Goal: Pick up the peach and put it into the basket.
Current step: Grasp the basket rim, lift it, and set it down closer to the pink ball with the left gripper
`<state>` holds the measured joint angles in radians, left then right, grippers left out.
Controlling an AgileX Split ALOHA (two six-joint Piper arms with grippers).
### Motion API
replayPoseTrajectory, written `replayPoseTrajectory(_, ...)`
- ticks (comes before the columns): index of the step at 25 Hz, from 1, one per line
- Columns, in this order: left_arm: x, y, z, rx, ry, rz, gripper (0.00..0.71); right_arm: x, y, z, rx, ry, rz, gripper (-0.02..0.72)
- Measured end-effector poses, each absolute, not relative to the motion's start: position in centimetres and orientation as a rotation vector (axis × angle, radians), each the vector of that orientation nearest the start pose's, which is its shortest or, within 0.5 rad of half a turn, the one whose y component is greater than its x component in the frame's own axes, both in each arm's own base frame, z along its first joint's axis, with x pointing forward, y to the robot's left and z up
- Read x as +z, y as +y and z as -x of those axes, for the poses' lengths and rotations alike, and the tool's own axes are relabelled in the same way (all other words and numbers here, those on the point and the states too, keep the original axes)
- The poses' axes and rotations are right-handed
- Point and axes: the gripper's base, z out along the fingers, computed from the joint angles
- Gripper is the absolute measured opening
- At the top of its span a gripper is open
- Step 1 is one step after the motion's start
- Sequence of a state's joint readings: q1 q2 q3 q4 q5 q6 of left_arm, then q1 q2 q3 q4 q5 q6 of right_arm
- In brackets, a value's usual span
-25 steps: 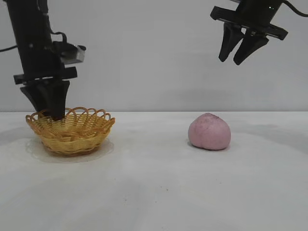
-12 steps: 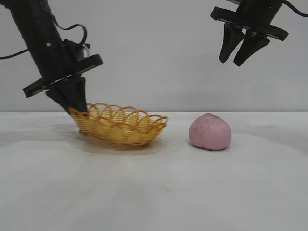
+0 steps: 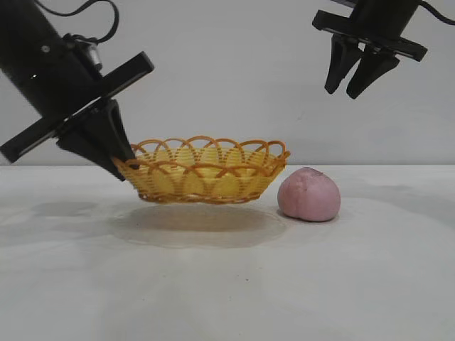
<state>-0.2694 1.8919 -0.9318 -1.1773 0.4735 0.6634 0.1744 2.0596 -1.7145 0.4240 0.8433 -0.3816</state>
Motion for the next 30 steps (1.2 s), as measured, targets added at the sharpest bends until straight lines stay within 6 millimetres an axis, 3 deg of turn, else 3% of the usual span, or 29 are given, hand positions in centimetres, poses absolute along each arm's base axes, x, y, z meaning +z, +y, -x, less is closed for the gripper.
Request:
replayPoseTrajectory(8, 11.3, -13.3, -30.1, -0.854, 2.717, 0.238, 0.000, 23.6, 10.7, -44.6, 0.439, 2.570, 0.451, 0.247)
replayPoseTrajectory(13, 11.4, -13.2, -30.0, -0.867, 2.695, 0.232, 0.000, 23.6, 10.7, -44.6, 0.439, 2.570, 0.451, 0.247)
replayPoseTrajectory(14, 11.4, -13.3, -30.0, -0.869, 2.695, 0.228, 0.066, 23.6, 10.7, -44.6, 0.439, 2.570, 0.451, 0.247)
replayPoseTrajectory(15, 11.4, -13.3, -30.0, -0.869, 2.695, 0.229, 0.066, 23.6, 10.7, -44.6, 0.439, 2.570, 0.451, 0.247)
replayPoseTrajectory(20, 11.5, -13.4, -29.9, -0.884, 2.698, 0.218, 0.249, 23.6, 10.7, -44.6, 0.439, 2.570, 0.451, 0.247)
replayPoseTrajectory(24, 11.6, -13.6, -29.5, -0.910, 2.719, 0.143, 0.234, 23.6, 10.7, -44.6, 0.439, 2.570, 0.451, 0.247)
replayPoseTrajectory(25, 11.7, -13.6, -29.5, -0.904, 2.720, 0.117, 0.274, 23.6, 10.7, -44.6, 0.439, 2.570, 0.451, 0.247)
replayPoseTrajectory(30, 12.5, -12.3, -29.6, -0.880, 2.715, 0.088, 0.259, 23.6, 10.7, -44.6, 0.439, 2.570, 0.451, 0.247)
